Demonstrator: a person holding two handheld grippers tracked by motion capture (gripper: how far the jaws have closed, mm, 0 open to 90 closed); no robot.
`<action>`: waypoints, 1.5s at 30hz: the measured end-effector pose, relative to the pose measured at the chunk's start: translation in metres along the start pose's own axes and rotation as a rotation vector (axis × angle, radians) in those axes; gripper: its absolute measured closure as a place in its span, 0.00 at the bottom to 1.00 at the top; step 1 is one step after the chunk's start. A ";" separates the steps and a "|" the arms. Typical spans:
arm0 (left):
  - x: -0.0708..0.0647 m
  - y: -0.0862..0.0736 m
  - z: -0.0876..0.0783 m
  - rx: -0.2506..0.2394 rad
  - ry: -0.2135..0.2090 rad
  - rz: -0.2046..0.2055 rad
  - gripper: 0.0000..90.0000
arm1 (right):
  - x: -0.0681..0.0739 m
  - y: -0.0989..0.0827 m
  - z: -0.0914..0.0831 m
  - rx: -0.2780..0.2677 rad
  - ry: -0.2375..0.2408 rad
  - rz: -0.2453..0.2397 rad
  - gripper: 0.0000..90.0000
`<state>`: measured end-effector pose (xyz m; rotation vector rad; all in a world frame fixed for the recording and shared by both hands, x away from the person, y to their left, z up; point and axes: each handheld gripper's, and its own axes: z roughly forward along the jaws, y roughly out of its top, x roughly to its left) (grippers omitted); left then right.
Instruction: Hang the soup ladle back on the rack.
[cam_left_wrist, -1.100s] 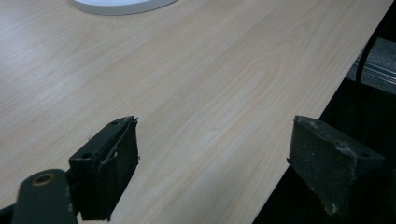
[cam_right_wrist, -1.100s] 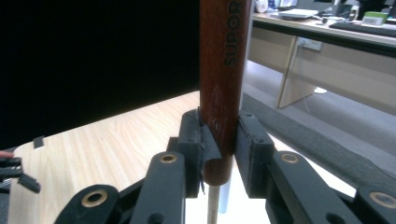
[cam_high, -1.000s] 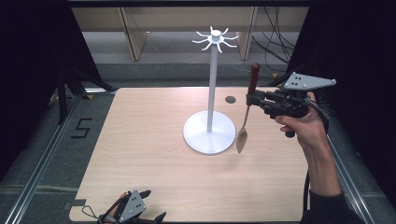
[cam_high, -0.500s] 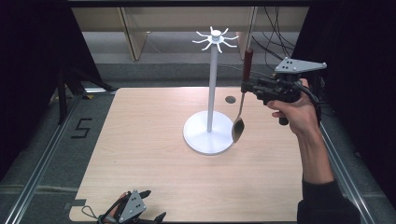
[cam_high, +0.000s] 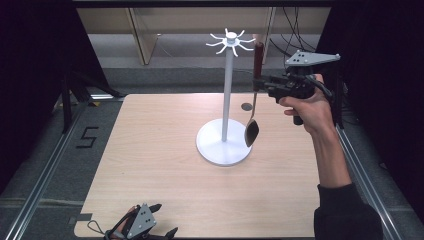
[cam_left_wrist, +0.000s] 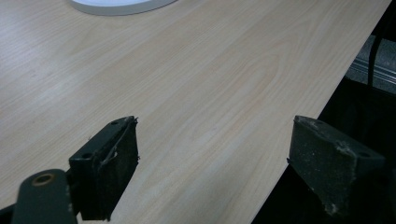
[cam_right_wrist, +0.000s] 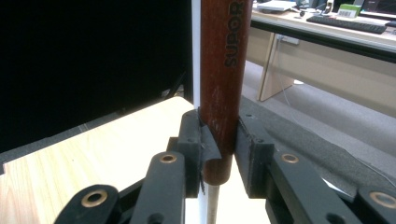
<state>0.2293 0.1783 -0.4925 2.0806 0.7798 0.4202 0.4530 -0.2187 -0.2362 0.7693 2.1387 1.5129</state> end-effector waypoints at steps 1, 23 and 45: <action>0.000 0.000 0.000 0.000 -0.001 -0.003 0.17 | 0.001 0.000 0.001 0.003 -0.006 0.003 0.82; 0.000 0.000 0.000 -0.004 0.001 -0.005 0.17 | -0.004 0.004 0.012 0.017 0.023 0.012 0.82; 0.000 0.000 0.000 -0.004 -0.003 -0.006 0.17 | 0.001 0.012 0.025 0.030 0.011 0.037 0.82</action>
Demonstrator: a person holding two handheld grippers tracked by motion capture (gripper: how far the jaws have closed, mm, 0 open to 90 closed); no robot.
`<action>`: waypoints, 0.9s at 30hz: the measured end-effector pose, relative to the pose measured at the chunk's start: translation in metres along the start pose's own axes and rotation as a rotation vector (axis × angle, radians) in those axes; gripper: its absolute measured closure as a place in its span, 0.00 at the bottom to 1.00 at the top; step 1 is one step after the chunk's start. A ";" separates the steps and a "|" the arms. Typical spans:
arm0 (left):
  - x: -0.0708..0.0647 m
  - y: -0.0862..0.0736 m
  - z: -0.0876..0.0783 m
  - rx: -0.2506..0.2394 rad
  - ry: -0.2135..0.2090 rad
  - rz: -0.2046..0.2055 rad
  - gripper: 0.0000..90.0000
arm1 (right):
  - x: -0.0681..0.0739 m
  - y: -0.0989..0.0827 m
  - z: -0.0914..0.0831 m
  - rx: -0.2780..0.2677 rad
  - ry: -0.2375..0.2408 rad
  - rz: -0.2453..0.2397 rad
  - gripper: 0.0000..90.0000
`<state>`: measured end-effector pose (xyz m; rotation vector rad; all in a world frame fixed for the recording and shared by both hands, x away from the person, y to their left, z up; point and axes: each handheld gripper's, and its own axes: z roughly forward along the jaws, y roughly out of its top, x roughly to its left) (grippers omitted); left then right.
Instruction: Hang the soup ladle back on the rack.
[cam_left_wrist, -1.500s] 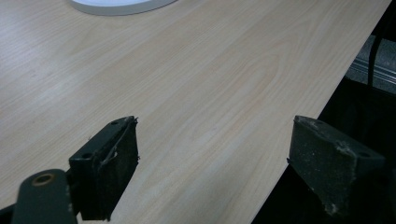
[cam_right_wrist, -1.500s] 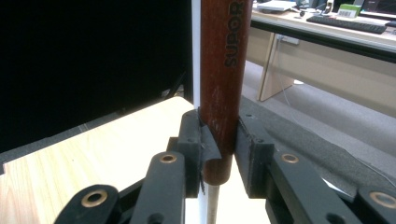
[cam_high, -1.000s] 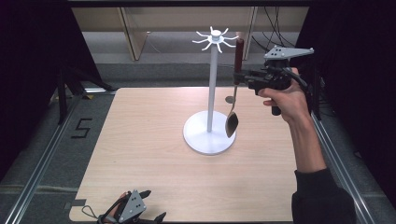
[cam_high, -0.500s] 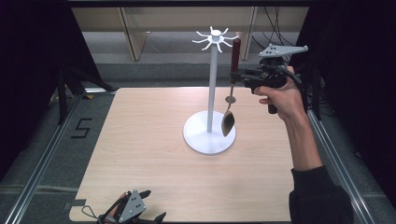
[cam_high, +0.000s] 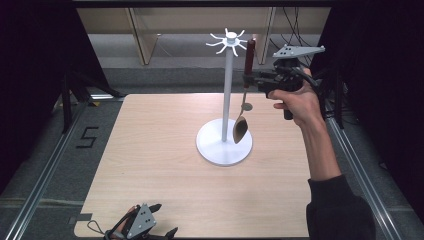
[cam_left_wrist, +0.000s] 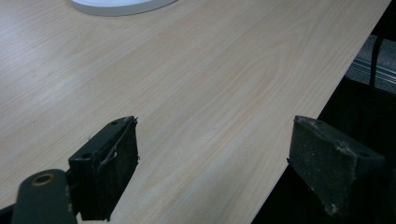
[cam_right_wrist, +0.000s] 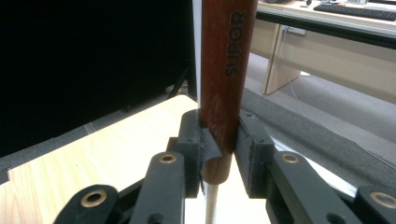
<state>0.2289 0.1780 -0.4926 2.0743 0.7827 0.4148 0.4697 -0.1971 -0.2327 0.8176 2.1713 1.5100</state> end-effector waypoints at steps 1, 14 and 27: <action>0.000 0.000 0.000 -0.001 0.000 0.006 0.17 | 0.000 0.001 0.000 0.006 -0.002 -0.003 0.82; 0.001 0.000 -0.001 0.012 0.005 0.019 0.17 | 0.000 0.000 0.005 -0.014 0.018 0.004 0.80; 0.000 0.000 0.001 0.002 0.003 0.011 0.17 | -0.001 -0.026 -0.019 0.000 -0.001 -0.030 0.61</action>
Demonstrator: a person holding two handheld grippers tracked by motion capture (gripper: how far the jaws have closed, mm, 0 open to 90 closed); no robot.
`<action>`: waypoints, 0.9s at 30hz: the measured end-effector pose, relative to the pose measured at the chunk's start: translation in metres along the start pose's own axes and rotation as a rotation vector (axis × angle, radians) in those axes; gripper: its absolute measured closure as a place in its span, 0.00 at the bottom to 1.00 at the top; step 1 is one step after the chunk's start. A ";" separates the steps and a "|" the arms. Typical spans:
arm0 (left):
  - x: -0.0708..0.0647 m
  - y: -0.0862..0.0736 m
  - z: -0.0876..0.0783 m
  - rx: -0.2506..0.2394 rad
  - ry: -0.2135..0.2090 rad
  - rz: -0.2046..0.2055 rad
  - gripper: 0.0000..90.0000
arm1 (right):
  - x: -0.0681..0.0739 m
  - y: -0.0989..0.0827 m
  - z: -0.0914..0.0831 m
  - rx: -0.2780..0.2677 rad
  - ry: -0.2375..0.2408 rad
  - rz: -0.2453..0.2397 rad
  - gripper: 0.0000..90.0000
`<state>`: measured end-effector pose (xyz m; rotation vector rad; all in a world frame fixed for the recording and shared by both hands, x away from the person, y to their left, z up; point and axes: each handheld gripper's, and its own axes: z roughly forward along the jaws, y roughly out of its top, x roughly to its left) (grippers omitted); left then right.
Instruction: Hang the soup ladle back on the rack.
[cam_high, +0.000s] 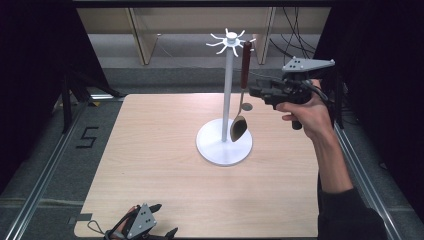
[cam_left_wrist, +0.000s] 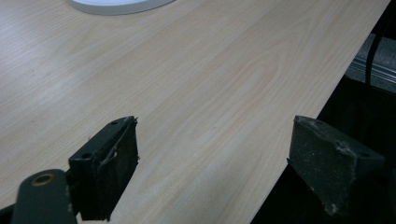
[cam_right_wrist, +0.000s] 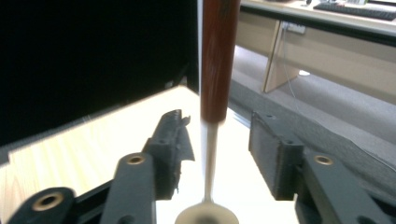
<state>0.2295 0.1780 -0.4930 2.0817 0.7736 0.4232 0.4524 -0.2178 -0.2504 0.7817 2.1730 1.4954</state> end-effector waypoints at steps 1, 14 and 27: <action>0.000 0.000 0.000 0.003 -0.002 -0.004 0.17 | 0.001 -0.004 -0.002 0.016 -0.001 -0.001 0.59; 0.000 0.000 0.000 -0.004 0.001 -0.011 0.17 | 0.007 -0.046 -0.014 0.038 -0.014 -0.018 0.54; 0.000 0.000 0.000 0.001 0.001 -0.008 0.17 | 0.020 -0.079 -0.019 0.020 0.005 0.010 0.51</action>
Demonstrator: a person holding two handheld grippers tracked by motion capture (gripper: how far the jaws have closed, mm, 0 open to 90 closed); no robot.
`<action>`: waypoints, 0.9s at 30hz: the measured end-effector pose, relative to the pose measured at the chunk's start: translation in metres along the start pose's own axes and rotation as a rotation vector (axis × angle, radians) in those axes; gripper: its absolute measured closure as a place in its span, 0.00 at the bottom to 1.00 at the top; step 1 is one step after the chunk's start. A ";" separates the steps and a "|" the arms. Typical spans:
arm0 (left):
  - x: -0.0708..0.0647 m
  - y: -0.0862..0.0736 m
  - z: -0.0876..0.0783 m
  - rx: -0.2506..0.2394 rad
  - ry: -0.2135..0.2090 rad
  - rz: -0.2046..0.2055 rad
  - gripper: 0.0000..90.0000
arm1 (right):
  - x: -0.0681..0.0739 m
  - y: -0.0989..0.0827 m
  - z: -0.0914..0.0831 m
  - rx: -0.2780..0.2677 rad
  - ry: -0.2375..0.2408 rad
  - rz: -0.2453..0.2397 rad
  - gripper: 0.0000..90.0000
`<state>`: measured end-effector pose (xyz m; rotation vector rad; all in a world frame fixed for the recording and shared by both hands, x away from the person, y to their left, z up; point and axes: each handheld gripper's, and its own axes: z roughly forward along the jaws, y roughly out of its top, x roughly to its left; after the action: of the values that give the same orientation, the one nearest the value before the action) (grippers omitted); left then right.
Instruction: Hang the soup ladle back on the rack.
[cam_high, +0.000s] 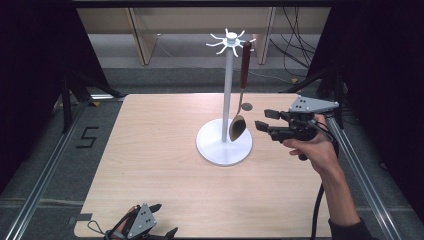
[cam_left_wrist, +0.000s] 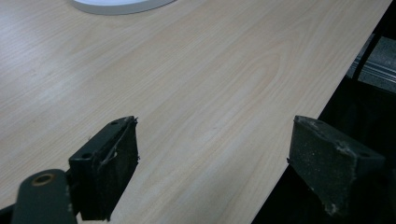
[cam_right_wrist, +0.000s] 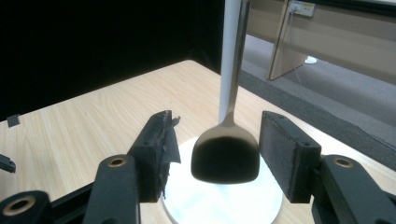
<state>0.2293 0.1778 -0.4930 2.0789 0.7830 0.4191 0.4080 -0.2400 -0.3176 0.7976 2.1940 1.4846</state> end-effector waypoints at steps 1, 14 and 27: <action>0.000 0.000 0.000 -0.001 0.000 0.000 0.17 | 0.000 -0.002 0.001 0.002 0.009 -0.004 0.50; 0.000 0.000 0.000 -0.006 0.000 0.003 0.17 | 0.008 -0.025 0.010 0.046 0.017 -0.018 0.49; -0.002 0.000 0.000 -0.018 -0.010 -0.017 0.17 | 0.007 -0.041 0.016 0.076 0.002 0.004 0.44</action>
<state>0.2280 0.1766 -0.4929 2.0550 0.7872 0.4047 0.4021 -0.2357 -0.3616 0.8260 2.2630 1.4124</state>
